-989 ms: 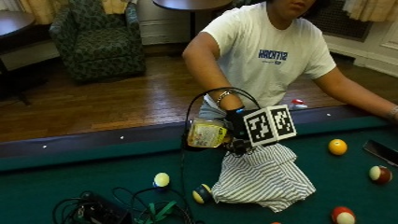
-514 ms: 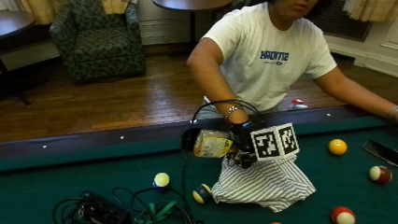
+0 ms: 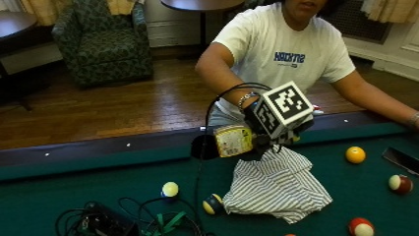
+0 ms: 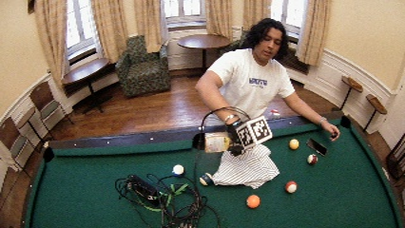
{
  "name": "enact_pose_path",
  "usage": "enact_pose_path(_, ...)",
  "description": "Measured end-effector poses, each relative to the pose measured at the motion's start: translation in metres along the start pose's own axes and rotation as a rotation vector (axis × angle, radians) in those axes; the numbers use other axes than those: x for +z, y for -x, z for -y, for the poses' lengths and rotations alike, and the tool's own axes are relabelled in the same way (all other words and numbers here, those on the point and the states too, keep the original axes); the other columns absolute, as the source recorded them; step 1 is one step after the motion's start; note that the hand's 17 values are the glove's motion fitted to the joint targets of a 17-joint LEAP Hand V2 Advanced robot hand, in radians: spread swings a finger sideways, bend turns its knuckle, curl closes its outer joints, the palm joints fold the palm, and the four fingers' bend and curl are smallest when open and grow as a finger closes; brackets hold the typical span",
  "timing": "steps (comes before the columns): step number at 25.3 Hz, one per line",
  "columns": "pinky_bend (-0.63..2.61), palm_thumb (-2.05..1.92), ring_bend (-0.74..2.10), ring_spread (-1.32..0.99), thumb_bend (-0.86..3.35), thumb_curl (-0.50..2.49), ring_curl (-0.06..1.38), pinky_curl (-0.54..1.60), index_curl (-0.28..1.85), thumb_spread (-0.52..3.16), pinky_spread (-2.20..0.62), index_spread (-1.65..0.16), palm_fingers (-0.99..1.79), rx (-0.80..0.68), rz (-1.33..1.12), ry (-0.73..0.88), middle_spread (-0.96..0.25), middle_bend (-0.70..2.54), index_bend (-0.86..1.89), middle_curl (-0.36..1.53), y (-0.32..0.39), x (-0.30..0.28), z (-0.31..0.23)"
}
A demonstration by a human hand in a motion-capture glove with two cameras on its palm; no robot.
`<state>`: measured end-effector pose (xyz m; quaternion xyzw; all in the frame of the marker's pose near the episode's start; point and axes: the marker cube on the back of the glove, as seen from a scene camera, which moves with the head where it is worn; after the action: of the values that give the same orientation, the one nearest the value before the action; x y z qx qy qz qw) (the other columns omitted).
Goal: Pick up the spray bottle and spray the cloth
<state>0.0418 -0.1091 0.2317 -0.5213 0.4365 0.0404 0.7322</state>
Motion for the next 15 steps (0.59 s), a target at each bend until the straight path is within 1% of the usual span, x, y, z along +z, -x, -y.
enact_pose_path(7,0.47,0.91,0.71,-0.21,-0.03,0.84,0.49,0.41,0.61,0.37,-0.32,-0.27,1.37,-0.177,0.357,-0.315,-0.22,0.62,0.37,0.56,0.034,-0.069,-0.024)
enact_pose_path(12,0.47,0.91,0.71,-0.21,-0.03,0.85,0.49,0.41,0.61,0.38,-0.31,-0.27,1.37,-0.314,0.565,-0.46,-0.22,0.62,0.37,0.56,0.065,-0.099,-0.027)
enact_pose_path(15,0.47,0.91,0.71,-0.21,-0.03,0.85,0.49,0.41,0.61,0.38,-0.31,-0.27,1.37,-0.392,0.634,-0.534,-0.22,0.62,0.36,0.56,0.09,-0.108,-0.024)
